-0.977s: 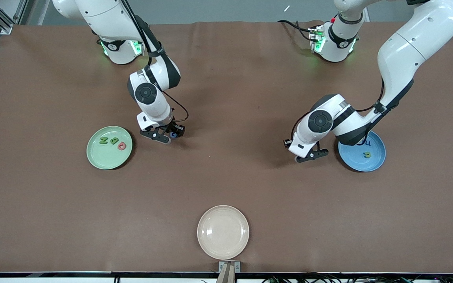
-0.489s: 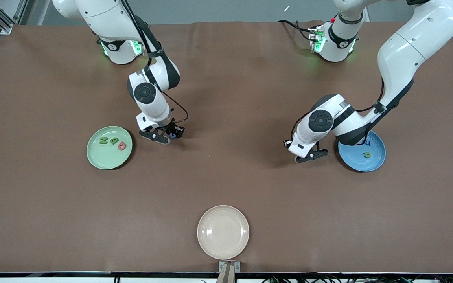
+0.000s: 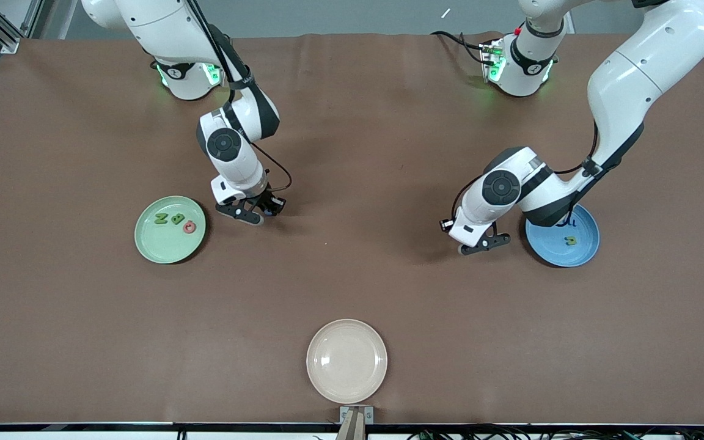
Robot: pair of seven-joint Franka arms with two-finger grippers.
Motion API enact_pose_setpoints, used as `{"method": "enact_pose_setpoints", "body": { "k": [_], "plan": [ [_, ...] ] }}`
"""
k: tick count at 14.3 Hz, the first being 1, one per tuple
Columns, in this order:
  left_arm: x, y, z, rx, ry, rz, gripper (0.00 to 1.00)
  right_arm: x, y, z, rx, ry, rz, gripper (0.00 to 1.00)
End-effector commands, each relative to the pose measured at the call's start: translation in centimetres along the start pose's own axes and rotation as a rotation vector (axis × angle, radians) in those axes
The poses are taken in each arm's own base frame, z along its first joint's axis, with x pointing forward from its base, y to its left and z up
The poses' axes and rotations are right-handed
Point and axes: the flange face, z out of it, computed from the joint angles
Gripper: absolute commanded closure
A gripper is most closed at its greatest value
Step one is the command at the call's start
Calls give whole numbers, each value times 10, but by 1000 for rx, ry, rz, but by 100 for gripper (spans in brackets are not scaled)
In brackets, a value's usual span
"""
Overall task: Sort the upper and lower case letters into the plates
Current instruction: 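Carry the a to the blue plate while the right gripper lifts the G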
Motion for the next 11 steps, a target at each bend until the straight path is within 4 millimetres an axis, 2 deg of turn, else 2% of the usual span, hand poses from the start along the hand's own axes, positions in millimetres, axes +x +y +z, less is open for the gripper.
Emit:
{"method": "enact_pose_setpoints", "body": {
  "k": [1, 2, 4, 6, 8, 11],
  "plan": [
    [7, -3, -28, 19, 53, -13, 85, 28, 5, -14, 21, 21, 28, 100],
    [9, -2, -38, 23, 65, -8, 85, 41, 10, -21, 19, 22, 14, 100],
    [20, -14, -54, 11, 78, 26, 85, 79, 28, -37, 4, -1, -40, 100],
    [41, -45, -74, -12, 83, 62, 85, 114, 51, -55, -8, -31, -99, 100],
    [59, -83, -86, 7, 63, 127, 85, 150, 87, -70, -21, -79, -170, 100],
    [81, -143, -86, 26, 33, 196, 85, 192, 143, -82, -32, -113, -240, 100]
  ]
}}
